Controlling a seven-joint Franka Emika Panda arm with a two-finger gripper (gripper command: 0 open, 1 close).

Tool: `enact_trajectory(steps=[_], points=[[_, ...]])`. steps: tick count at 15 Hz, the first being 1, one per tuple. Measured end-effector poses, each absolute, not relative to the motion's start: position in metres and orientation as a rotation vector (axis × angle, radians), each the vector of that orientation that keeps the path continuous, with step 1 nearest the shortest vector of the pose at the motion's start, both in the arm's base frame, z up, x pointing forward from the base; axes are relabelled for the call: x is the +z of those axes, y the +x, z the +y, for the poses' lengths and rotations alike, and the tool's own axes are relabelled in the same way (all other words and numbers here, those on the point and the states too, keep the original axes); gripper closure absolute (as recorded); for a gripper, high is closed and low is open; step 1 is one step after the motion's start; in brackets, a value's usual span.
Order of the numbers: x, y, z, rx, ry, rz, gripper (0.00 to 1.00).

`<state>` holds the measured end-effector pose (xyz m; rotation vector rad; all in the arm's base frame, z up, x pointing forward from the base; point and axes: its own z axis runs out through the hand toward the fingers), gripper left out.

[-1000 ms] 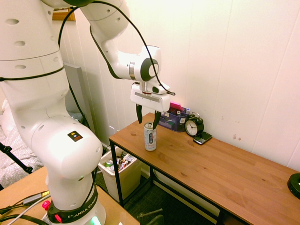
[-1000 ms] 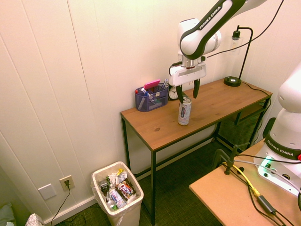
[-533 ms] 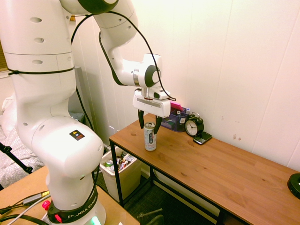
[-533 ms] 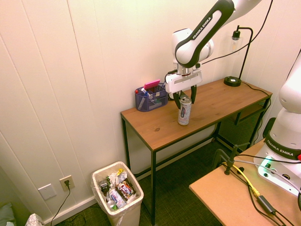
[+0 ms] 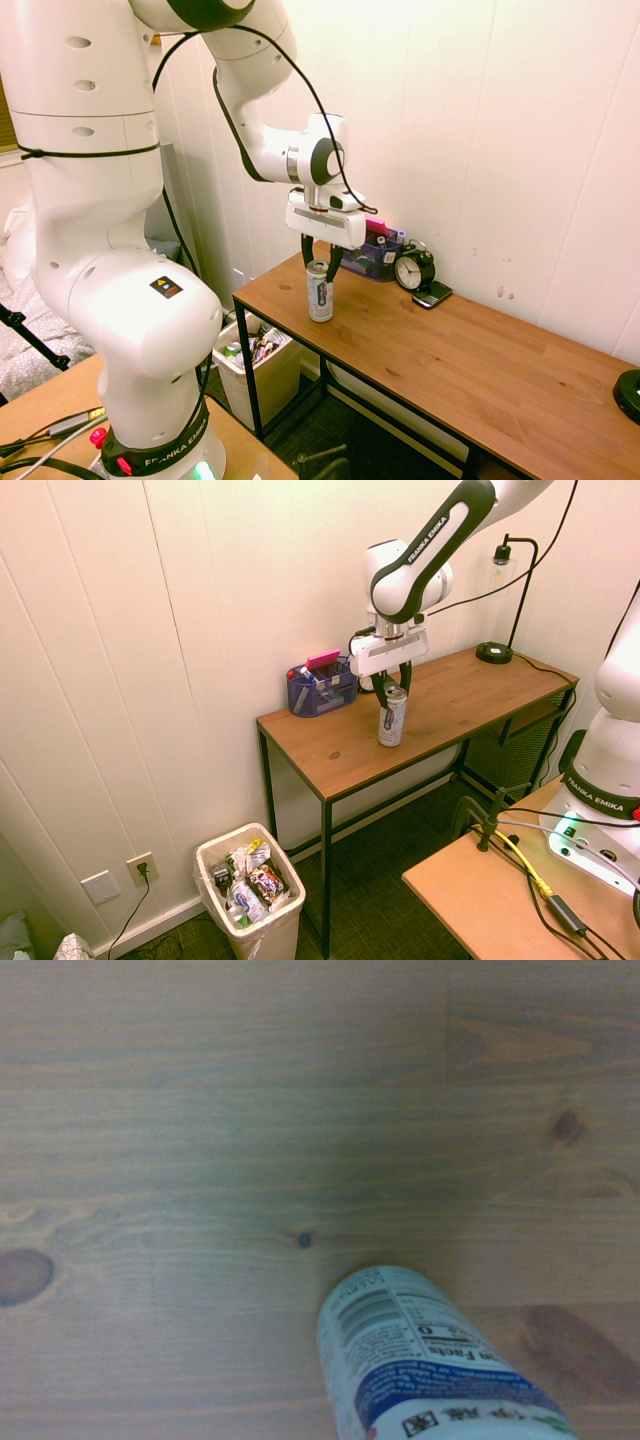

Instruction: Throw the can in the trash bin

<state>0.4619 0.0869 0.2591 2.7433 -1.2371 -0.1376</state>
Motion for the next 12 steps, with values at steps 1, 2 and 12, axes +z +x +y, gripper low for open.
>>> enact_trajectory(steps=[1,2,12], points=[[0.259,0.462,0.086,-0.138,2.742,-1.24,1.0],[0.26,0.462,0.086,-0.14,2.742,-1.249,1.0],[0.435,0.412,0.325,0.12,2.872,-1.096,1.0]])
